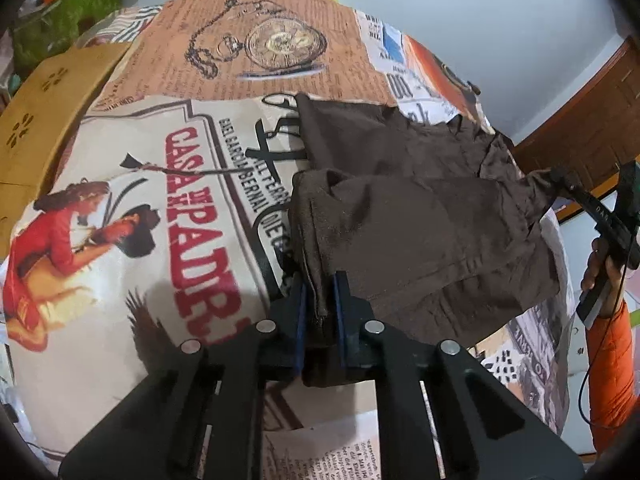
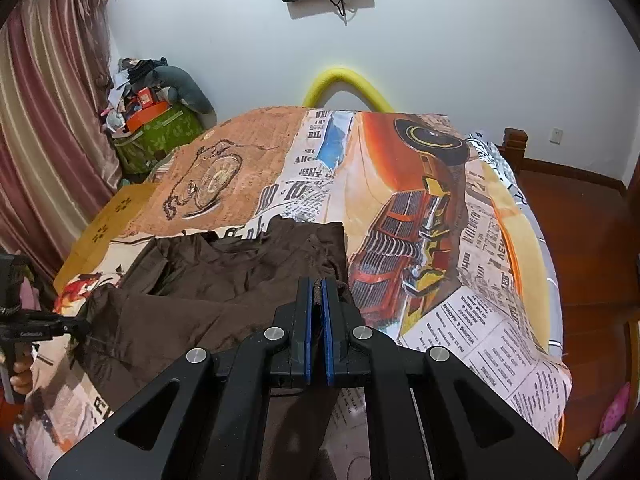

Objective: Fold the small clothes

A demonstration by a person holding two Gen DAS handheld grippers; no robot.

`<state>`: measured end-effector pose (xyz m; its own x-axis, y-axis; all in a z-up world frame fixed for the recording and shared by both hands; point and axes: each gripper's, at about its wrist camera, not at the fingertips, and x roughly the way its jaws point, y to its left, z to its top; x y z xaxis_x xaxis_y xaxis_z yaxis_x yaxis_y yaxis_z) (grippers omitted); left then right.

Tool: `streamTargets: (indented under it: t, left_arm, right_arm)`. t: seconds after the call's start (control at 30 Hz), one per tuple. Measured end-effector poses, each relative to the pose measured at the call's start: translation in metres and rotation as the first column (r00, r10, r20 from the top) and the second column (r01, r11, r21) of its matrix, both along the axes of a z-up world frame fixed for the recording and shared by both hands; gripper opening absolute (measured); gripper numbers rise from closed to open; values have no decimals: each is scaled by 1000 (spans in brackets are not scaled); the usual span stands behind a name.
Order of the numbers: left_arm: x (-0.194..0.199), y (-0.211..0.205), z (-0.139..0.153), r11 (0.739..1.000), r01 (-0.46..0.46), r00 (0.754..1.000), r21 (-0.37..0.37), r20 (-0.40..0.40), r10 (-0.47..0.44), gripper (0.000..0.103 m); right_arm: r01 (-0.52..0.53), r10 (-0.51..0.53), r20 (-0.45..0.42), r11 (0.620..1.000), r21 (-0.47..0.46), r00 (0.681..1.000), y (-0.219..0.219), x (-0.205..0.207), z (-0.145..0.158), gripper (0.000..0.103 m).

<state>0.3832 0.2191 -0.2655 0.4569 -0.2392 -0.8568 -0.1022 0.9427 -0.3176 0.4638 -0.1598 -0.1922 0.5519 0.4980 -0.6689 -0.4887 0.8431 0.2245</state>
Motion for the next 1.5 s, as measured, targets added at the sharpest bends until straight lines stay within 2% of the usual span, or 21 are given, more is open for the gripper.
streamTargets:
  t: [0.13, 0.3, 0.4, 0.5, 0.67, 0.73, 0.8, 0.87, 0.97, 1.03, 1.17, 1.23, 1.3, 1.37, 1.5]
  left_arm:
    - [6, 1, 23, 1000, 8, 999, 14, 52, -9, 11]
    - [36, 12, 51, 998, -6, 992, -64, 127, 14, 11]
    - [63, 17, 55, 997, -27, 990, -68, 138, 37, 11]
    - [88, 25, 49, 994, -52, 991, -93, 121, 63, 11]
    - [123, 45, 17, 985, -154, 986, -71, 59, 159, 11]
    - [131, 52, 1, 981, -193, 981, -38, 29, 194, 11]
    - [136, 56, -12, 976, -217, 976, 27, 10, 217, 11]
    - [137, 56, -18, 974, -214, 977, 76, 5, 214, 11]
    - [133, 58, -19, 975, -200, 980, 100, 8, 200, 11]
    - [128, 58, -14, 974, -188, 982, 124, 21, 187, 16]
    - [113, 53, 5, 970, -163, 986, 179, 68, 154, 42]
    - [105, 49, 13, 967, -146, 987, 207, 90, 130, 52]
    - [98, 43, 19, 960, -128, 989, 248, 100, 106, 62]
    - [89, 38, 21, 960, -103, 992, 260, 94, 81, 68]
    - [63, 25, 14, 968, -44, 997, 248, 65, 29, 70]
  right_arm:
    - [-1, 1, 20, 1000, 5, 1000, 1, 0, 6, 4]
    - [6, -7, 37, 1000, 28, 999, 5, 12, 16, 4]
    - [4, -4, 55, 1000, 11, 998, 15, 24, 22, 4]
    - [6, -5, 71, 1000, -20, 997, 24, 36, 24, 4]
    - [45, -42, 51, 997, -59, 998, 31, 60, 9, 4]
    - [61, -59, 27, 995, -74, 998, 28, 66, -1, 4]
    - [71, -71, 4, 993, -92, 997, 26, 70, -12, 4]
    - [77, -78, -1, 991, -113, 997, 24, 71, -20, 4]
    - [85, -87, -12, 989, -122, 996, 17, 70, -26, 4]
    - [87, -88, -1, 989, -119, 996, 14, 67, -22, 5]
    - [87, -86, 14, 991, -105, 996, 9, 62, -9, 13]
    - [86, -83, 38, 993, -85, 996, 6, 54, 1, 31]
    - [82, -78, 67, 994, -70, 995, 3, 42, 10, 45]
    - [71, -64, 93, 995, -70, 994, -1, 28, 17, 49]
    - [43, -36, 93, 996, -79, 995, -8, 0, 17, 52]
